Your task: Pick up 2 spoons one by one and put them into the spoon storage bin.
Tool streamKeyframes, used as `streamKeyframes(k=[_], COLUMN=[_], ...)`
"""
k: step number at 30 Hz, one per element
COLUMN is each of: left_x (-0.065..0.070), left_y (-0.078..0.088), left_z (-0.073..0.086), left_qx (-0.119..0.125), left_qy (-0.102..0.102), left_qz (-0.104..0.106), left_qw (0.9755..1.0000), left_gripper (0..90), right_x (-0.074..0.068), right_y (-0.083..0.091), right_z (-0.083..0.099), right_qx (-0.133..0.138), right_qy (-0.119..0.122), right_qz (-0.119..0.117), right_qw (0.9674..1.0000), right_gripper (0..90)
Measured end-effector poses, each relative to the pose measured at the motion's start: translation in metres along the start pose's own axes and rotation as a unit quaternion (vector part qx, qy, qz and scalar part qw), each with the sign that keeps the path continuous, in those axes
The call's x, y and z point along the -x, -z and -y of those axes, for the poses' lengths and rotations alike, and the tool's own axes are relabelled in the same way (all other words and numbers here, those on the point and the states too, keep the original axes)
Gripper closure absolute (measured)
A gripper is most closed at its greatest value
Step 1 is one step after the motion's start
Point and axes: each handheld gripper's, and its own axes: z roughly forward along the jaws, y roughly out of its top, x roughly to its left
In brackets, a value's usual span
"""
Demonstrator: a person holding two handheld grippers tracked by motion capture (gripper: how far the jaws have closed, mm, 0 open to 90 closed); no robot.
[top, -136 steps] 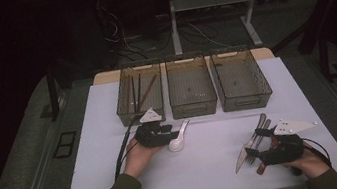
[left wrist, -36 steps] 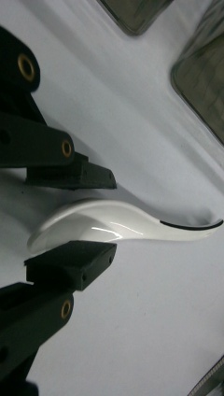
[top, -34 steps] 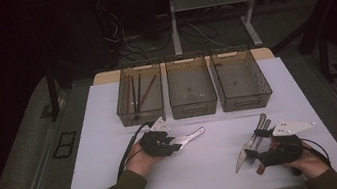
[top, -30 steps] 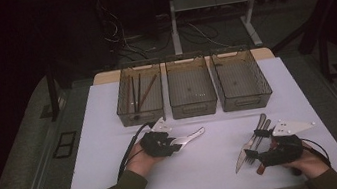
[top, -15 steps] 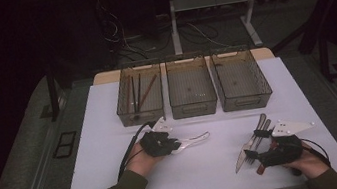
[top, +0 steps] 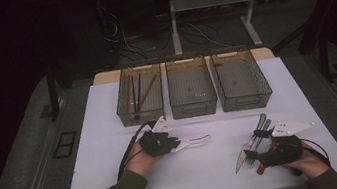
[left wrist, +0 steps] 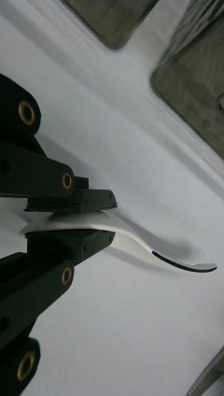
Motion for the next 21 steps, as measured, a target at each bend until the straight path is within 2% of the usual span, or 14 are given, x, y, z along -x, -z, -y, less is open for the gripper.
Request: streamKeyframes(k=[6, 12, 15, 21], left_x=[-0.004, -0.008, -0.01, -0.015], left_y=[0.008, 0.015, 0.018, 0.02], left_z=[-0.001, -0.004, -0.008, -0.02], left_qx=[0.015, 0.034, 0.044, 0.055], left_qy=[-0.012, -0.008, -0.009, -0.018], left_qz=[0.003, 0.01, 0.019, 0.023], left_qw=[0.9998, 0.9994, 0.9988, 0.9981], left_gripper=[81.1, 81.1, 81.1, 81.1], right_x=[0.0, 0.0, 0.0, 0.0], right_y=[0.0, -0.001, -0.001, -0.001], right_z=[0.0, 0.0, 0.0, 0.0], right_qx=[0.0, 0.001, 0.0, 0.001], right_qy=[0.001, 0.003, 0.003, 0.001], right_qz=[0.0, 0.0, -0.001, -0.001], right_qw=[1.0, 1.0, 1.0, 1.0], right_gripper=[17.6, 17.6, 17.6, 17.6])
